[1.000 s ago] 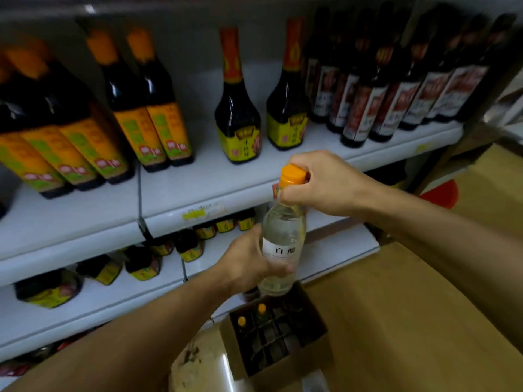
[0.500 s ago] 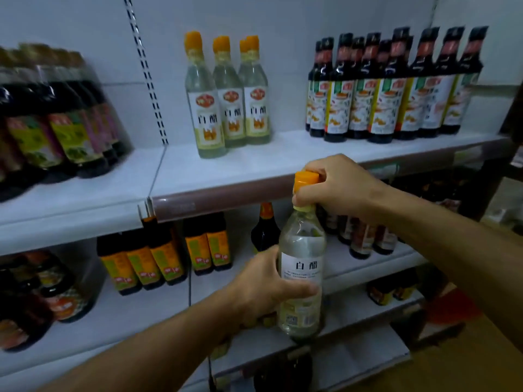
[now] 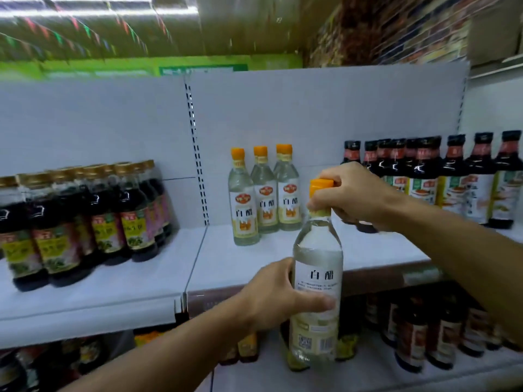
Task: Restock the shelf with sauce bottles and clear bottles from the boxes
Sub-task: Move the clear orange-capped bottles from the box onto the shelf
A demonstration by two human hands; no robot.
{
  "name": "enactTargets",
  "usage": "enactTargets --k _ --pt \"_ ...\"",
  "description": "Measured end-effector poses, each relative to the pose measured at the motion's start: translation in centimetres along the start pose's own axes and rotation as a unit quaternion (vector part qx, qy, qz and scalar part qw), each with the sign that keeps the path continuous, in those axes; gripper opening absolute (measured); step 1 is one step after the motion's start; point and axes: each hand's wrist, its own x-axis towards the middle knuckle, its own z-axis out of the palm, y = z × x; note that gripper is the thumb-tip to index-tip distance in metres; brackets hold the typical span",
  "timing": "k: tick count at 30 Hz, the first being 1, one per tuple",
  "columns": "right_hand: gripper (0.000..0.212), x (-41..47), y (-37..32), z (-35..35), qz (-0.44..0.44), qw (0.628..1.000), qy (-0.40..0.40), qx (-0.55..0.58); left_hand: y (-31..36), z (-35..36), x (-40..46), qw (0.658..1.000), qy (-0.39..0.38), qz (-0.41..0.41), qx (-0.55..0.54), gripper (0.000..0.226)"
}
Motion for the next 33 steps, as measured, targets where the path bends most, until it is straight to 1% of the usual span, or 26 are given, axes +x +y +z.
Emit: enactTargets --k 2,5,9,15,18,21,23,25,29,31,33 --pt "0.022 1.2 -0.4 -1.5 -0.018 1.0 -0.002 -0.009 1.3 -0.4 1.1 1.0 0.015 0.01 -0.007 0.045" --pt "0.026 3.2 -0.9 -3.4 -0.039 0.999 0.006 0.015 2.9 -0.9 2.6 0.998 0.038 0.03 -0.029 0.04" --pt "0.03 5.6 -0.9 -5.8 -0.061 0.998 -0.006 0.035 4.8 -2.0 5.2 0.995 0.085 0.042 -0.003 0.035" --pt "0.027 9.1 0.0 -7.1 -0.093 0.994 0.021 0.049 5.1 -3.0 8.3 0.986 0.157 0.049 -0.012 0.042" --pt "0.026 10.9 0.7 -6.1 -0.09 0.994 0.058 0.036 4.0 -2.4 10.0 0.975 0.214 0.05 -0.004 0.053" --pt "0.025 12.4 1.4 -4.4 -0.074 0.992 0.096 -0.025 2.7 -1.3 11.6 0.952 0.302 0.052 0.02 0.073" --pt "0.027 13.2 1.8 -3.5 -0.059 0.991 0.104 -0.058 2.0 -1.4 12.7 0.938 0.342 0.043 0.041 0.082" --pt "0.031 13.8 2.2 -3.0 -0.044 0.991 0.1 -0.082 1.2 -2.2 13.6 0.941 0.333 0.039 0.045 0.078" --pt "0.038 15.0 3.0 -2.3 -0.04 0.987 0.086 -0.131 -0.5 -4.7 14.3 0.968 0.248 0.047 0.014 0.064" --pt "0.037 15.6 3.3 -1.8 -0.045 0.986 0.073 -0.143 -1.3 -6.0 14.3 0.976 0.213 0.04 -0.007 0.062" --pt "0.032 16.1 3.5 -1.4 -0.044 0.991 0.046 -0.121 -2.0 -7.2 14.3 0.983 0.178 0.037 -0.023 0.06"
